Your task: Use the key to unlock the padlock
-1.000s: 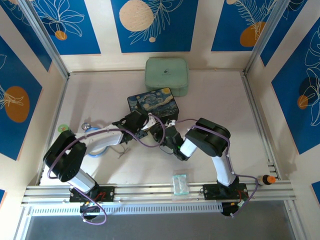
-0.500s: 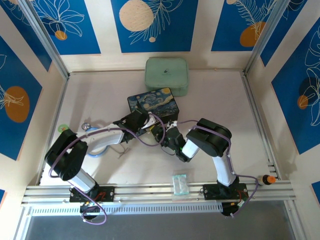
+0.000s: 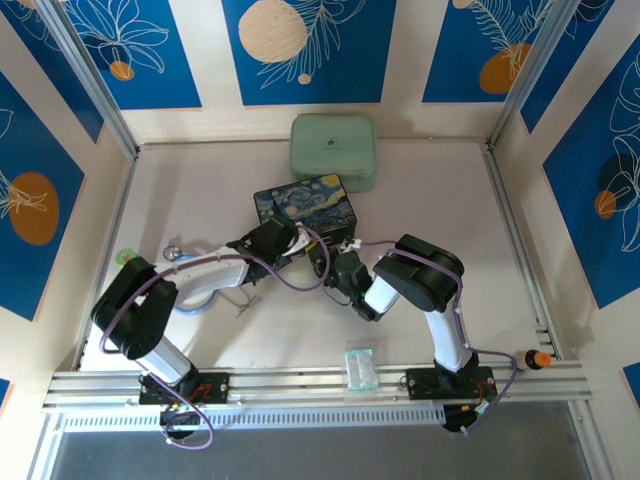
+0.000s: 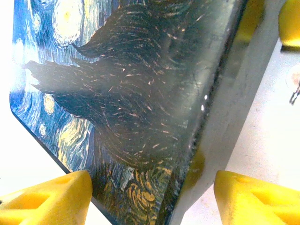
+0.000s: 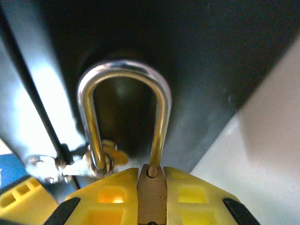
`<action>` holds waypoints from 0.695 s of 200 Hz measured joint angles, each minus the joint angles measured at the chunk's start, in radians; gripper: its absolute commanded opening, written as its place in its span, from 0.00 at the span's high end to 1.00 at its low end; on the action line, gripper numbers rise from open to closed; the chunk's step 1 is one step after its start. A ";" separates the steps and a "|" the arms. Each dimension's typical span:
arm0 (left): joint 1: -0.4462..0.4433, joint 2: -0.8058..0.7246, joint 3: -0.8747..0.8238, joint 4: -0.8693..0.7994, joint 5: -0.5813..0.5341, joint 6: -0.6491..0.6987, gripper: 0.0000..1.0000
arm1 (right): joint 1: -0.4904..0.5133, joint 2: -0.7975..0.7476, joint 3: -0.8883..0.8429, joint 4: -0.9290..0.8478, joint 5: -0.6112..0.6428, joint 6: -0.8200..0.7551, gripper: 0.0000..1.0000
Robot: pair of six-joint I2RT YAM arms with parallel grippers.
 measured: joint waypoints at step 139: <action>0.002 0.006 -0.001 0.014 -0.016 0.001 0.32 | 0.005 -0.008 -0.019 0.026 0.034 0.053 0.89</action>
